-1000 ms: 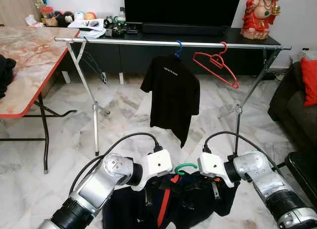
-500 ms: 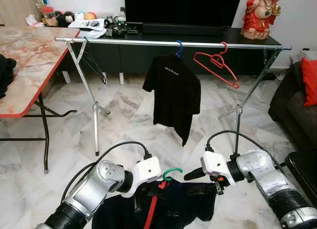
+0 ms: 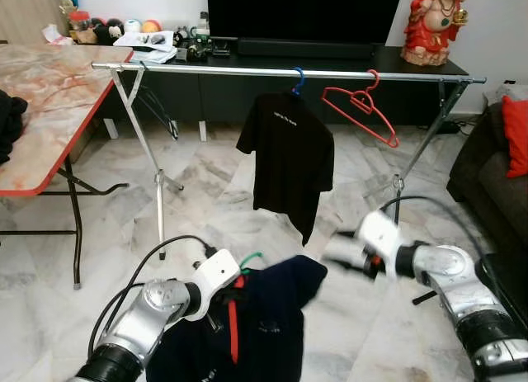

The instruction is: Hang hanger

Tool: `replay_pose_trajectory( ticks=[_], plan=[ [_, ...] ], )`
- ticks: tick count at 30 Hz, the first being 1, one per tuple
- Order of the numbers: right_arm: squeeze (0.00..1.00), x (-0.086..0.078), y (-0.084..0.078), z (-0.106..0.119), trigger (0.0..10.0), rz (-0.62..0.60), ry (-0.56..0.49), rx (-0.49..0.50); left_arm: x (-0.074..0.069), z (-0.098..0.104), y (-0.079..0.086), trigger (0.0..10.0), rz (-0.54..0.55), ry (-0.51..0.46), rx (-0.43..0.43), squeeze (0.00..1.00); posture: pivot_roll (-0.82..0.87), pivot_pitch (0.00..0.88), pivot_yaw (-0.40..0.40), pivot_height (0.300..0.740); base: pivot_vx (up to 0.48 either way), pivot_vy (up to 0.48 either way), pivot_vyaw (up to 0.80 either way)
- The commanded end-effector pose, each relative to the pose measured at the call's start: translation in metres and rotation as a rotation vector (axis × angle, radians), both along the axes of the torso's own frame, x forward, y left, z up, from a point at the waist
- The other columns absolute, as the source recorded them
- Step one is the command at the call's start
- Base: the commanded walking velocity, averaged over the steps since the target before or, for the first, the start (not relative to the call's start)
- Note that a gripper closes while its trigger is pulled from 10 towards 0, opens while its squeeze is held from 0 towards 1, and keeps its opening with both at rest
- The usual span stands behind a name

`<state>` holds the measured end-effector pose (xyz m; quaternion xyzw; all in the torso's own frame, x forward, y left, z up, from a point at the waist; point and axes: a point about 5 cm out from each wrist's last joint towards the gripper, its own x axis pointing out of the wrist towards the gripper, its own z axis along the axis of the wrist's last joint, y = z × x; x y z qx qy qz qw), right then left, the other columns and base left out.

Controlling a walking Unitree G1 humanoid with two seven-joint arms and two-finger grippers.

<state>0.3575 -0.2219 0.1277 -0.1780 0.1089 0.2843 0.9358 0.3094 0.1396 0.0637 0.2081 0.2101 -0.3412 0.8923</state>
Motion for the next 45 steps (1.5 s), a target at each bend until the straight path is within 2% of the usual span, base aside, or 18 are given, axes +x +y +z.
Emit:
replay_pose_trajectory(
  ticks=[1, 2, 3, 4, 7, 8, 10, 11, 12, 14, 16, 18, 24, 26, 30, 33, 45],
  plan=[
    [0.00, -0.008, -0.014, -0.024, 10.0, -0.201, 0.057, 0.076, 0.003, 0.003, 0.009, 10.0, 0.091, -0.064, -0.016, 0.00, -0.04, 0.070, -0.061, 0.740, 0.000, 0.000, 0.00],
    [0.00, -0.012, -0.018, -0.035, 10.0, -0.276, 0.076, 0.098, 0.004, 0.003, 0.012, 10.0, 0.127, -0.082, -0.026, 0.00, -0.04, 0.070, -0.060, 0.740, 0.000, 0.000, 0.00],
    [0.00, -0.029, -0.023, -0.067, 10.0, -0.464, 0.173, 0.183, 0.004, 0.004, 0.020, 10.0, 0.201, -0.143, -0.056, 0.00, -0.04, 0.070, -0.049, 0.740, 0.000, 0.000, 0.00],
    [0.00, -0.029, -0.023, -0.067, 10.0, -0.464, 0.173, 0.183, 0.004, 0.004, 0.020, 10.0, 0.201, -0.143, -0.056, 0.00, -0.04, 0.070, -0.049, 0.740, 0.000, 0.000, 0.00],
    [0.00, -0.058, -0.022, -0.110, 10.0, -0.635, 0.312, 0.207, 0.000, 0.005, 0.032, 10.0, 0.310, -0.174, -0.121, 0.00, -0.05, 0.067, -0.036, 0.740, 0.000, 0.000, 0.00],
    [0.00, -0.058, -0.022, -0.110, 10.0, -0.635, 0.312, 0.207, 0.000, 0.005, 0.032, 10.0, 0.310, -0.174, -0.121, 0.00, -0.05, 0.067, -0.036, 0.740, 0.000, 0.000, 0.00],
    [0.00, -0.095, -0.014, -0.150, 10.0, -0.783, 0.460, 0.243, -0.007, 0.006, 0.043, 10.0, 0.385, -0.204, -0.172, 0.00, -0.04, 0.065, -0.023, 0.740, 0.000, 0.000, 0.00],
    [0.00, -0.095, -0.014, -0.150, 10.0, -0.783, 0.460, 0.243, -0.007, 0.006, 0.043, 10.0, 0.385, -0.204, -0.172, 0.00, -0.04, 0.065, -0.023, 0.740, 0.000, 0.000, 0.00],
    [0.00, -0.108, -0.010, -0.162, 10.0, -0.792, 0.498, 0.199, -0.010, 0.007, 0.046, 10.0, 0.408, -0.221, -0.177, 0.00, -0.04, 0.065, -0.018, 0.740, 0.000, 0.000, 0.00],
    [0.00, -0.123, -0.008, -0.174, 10.0, -0.837, 0.541, 0.200, -0.013, 0.008, 0.050, 10.0, 0.423, -0.237, -0.196, 0.00, -0.04, 0.065, -0.017, 0.740, 0.000, 0.000, 0.00],
    [0.00, -0.150, -0.005, -0.192, 10.0, -0.925, 0.615, 0.210, -0.021, 0.007, 0.057, 10.0, 0.465, -0.255, -0.210, 0.00, -0.04, 0.061, -0.010, 0.740, 0.000, 0.000, 0.00],
    [0.00, -0.162, -0.003, -0.199, 10.0, -0.973, 0.650, 0.220, -0.025, 0.006, 0.060, 10.0, 0.465, -0.260, -0.200, 0.00, -0.03, 0.058, -0.007, 0.740, 0.000, 0.000, 0.00],
    [0.00, -0.179, 0.005, -0.209, 10.0, -0.979, 0.689, 0.193, -0.033, 0.004, 0.062, 10.0, 0.494, -0.246, -0.230, 0.00, -0.04, 0.057, 0.002, 0.740, 0.053, 0.000, 0.00],
    [0.00, -0.187, 0.011, -0.214, 10.0, -0.938, 0.715, 0.157, -0.040, 0.003, 0.064, 10.0, 0.511, -0.244, -0.226, 0.00, -0.04, 0.048, 0.007, 0.740, 0.375, 0.000, 0.00],
    [0.00, -0.194, 0.010, -0.217, 10.0, -0.958, 0.737, 0.147, -0.044, 0.000, 0.066, 10.0, 0.526, -0.234, -0.216, 0.00, -0.03, 0.036, 0.001, 0.740, 0.391, 0.000, 0.00],
    [0.00, -0.195, 0.010, -0.217, 10.0, -0.943, 0.739, 0.135, -0.044, 0.000, 0.066, 10.0, 0.535, -0.227, -0.236, 0.00, -0.03, 0.022, 0.004, 0.740, 0.398, 0.000, 0.00],
    [0.00, -0.192, 0.015, -0.217, 10.0, -0.917, 0.740, 0.130, -0.041, 0.001, 0.065, 10.0, 0.515, -0.215, -0.218, 0.00, -0.05, 0.000, 0.028, 0.740, 0.405, 0.000, 0.00]
  ],
)
